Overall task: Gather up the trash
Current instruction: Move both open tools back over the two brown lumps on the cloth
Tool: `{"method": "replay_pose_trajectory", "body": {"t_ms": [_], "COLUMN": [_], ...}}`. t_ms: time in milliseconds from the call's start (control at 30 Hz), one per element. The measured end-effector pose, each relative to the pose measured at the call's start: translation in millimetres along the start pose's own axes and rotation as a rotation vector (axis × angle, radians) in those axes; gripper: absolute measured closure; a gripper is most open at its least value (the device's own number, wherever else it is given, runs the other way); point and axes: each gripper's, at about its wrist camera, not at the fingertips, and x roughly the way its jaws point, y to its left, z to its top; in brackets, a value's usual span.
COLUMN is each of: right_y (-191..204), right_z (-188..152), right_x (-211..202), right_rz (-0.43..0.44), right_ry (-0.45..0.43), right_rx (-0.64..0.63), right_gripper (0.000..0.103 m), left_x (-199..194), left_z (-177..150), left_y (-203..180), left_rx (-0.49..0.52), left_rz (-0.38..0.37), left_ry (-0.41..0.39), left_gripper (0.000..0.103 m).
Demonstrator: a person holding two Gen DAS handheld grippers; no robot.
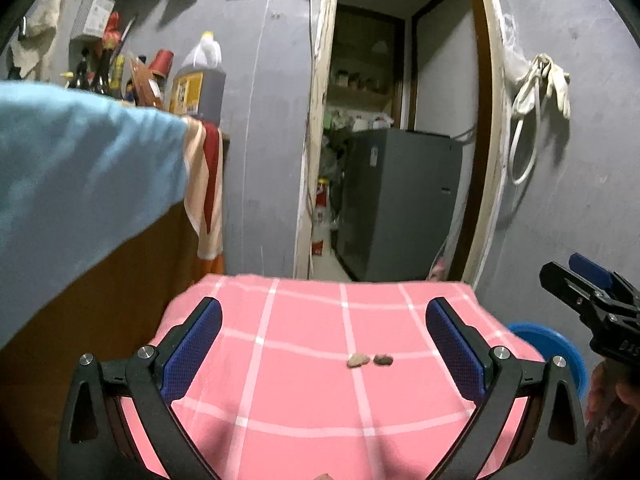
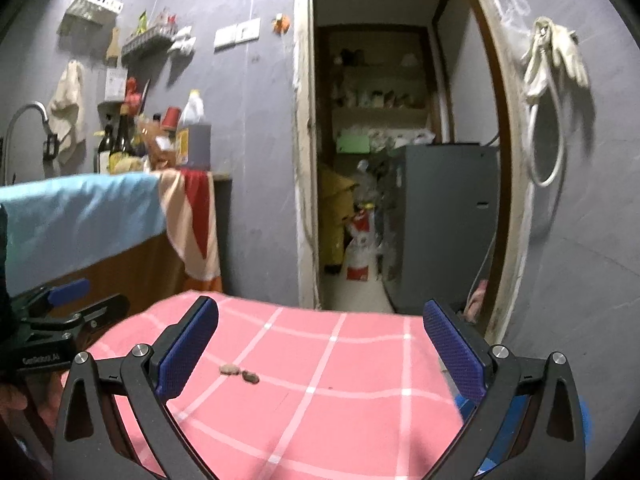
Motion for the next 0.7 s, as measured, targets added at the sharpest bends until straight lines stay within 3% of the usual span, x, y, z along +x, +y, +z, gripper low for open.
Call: {"method": "replay_pose_trajectory", "body": {"t_ms": [467,600,700], "right_y": [-6,-7,-5], "right_z": [-25,-33,-40], "right_x": [53,68,80], "right_rz": [0.063,0.091,0.104], "right_ry": [0.171,0.238,0.299], "right_rx": [0.048,0.054,0.053], "right_gripper": [0.001,0.019,0.025], "left_x": [58,73,86], "left_z": [-23,-26,-29], "left_y": [14,13,10], "left_rx": [-0.027,-0.019,-0.001], "left_rz": [0.004,-0.018,-0.046], "left_ry": [0.215,0.278,0.340], "left_gripper": [0.004,0.009,0.019]}}
